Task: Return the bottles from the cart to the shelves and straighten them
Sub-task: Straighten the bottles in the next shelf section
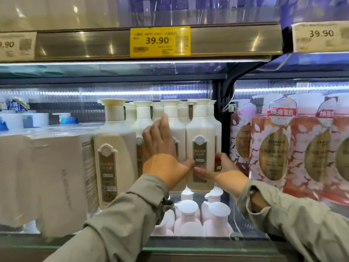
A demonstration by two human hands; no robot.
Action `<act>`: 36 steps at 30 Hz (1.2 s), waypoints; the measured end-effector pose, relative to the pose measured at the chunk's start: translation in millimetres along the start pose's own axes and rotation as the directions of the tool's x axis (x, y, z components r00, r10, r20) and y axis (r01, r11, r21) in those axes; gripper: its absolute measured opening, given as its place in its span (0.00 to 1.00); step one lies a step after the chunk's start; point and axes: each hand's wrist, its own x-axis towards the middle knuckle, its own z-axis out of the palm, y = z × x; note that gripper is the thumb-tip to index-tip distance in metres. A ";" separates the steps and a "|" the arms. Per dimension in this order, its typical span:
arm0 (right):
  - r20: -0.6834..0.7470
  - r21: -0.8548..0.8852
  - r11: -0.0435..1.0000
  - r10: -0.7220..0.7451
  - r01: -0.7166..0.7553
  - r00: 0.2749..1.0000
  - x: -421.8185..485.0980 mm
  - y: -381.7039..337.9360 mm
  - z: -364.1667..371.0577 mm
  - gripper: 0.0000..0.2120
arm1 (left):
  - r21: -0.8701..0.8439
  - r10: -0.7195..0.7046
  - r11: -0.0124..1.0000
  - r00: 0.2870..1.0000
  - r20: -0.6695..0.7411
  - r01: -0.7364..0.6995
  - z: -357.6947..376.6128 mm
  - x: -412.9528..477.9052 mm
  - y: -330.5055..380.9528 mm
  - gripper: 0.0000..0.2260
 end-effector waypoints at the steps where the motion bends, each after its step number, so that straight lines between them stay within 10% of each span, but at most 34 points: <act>1: 0.004 -0.011 1.000 0.005 -0.005 1.000 0.3 -0.4 -1.5 0.28 | 0.006 0.005 1.000 1.000 -0.002 -0.005 -1.5 1.1 -0.6 0.49; 13: 0.114 -0.110 0.994 -0.002 0.014 0.993 -7.5 -12.1 -12.2 0.31 | 0.187 -0.102 0.977 0.995 -0.019 0.104 -6.5 24.8 2.6 0.30; 30: 0.203 -0.109 0.993 -0.022 0.045 0.979 -1.1 -8.8 -19.5 0.32 | -0.232 0.040 0.972 0.998 -0.039 -0.048 -15.7 3.3 0.1 0.35; 36: 0.252 -0.124 0.990 -0.034 0.067 0.967 -6.8 -12.8 -24.9 0.30 | -0.147 0.032 0.988 0.994 -0.109 -0.048 -21.3 7.4 -0.3 0.41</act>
